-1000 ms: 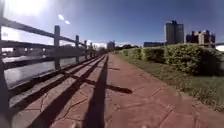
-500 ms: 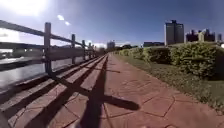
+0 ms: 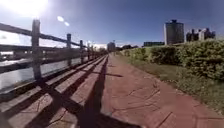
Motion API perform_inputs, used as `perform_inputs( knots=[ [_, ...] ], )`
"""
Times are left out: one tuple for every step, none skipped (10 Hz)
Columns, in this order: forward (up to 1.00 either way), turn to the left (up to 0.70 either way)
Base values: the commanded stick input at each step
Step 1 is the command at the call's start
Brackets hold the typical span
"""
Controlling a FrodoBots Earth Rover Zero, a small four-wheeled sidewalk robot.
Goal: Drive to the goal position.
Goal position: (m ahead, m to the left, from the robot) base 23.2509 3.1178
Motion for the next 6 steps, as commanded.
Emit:
perform_inputs(
  knots=[
    [0.85, 0.00],
    [0.85, 0.00],
    [0.85, 0.00],
    [0.85, 0.00],
    [0.85, 0.00],
    [0.85, 0.00]
  ],
)
